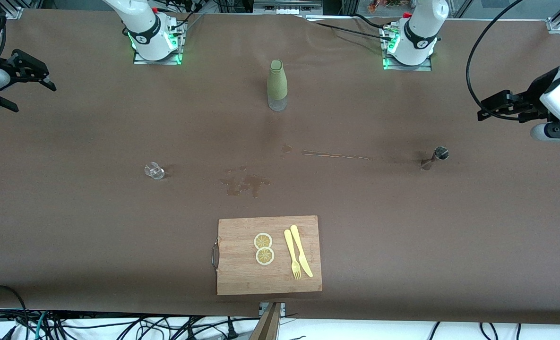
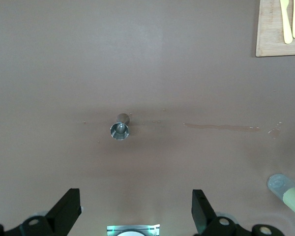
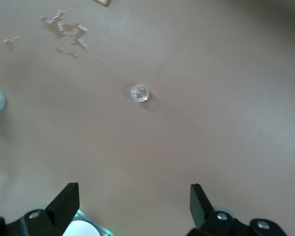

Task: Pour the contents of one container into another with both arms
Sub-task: 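Move the right gripper toward the glass beaker while the left gripper approaches the jigger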

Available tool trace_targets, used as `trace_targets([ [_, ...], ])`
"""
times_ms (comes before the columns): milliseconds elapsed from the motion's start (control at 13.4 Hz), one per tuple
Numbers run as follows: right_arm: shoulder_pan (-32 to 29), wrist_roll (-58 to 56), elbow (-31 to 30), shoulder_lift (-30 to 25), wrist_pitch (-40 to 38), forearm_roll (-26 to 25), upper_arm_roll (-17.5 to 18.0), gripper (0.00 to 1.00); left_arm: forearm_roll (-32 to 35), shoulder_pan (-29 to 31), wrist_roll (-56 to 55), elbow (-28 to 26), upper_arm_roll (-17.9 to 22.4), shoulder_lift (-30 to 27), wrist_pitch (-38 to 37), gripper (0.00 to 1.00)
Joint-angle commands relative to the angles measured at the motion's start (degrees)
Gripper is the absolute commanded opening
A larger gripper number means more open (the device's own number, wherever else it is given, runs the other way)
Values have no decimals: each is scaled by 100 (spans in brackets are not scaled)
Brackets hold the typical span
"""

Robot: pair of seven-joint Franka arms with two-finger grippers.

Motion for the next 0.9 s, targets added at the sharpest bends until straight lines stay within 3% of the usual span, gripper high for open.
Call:
trace_targets([
  [0,-17,-1352,-114,209,90,430,-367,100,68,78,-1,226,-30,146,-34,100],
  [149,-26,-2564,-307,358,292,685,-605,100,25,86,-9,226,-39,146,-43,100],
  [374,-245,-4314,-431,805,792,948,-641,100,-152,42,-44,226,-30,146,-87,100],
  [598,-587,-6220,-448,1535,1057,1949,-641,100,-143,147,-27,191,-4,155,-113,100],
  [822,-842,-7304,-448,2158,1066,2696,-641,100,-151,428,226,138,-13,251,-122,100],
])
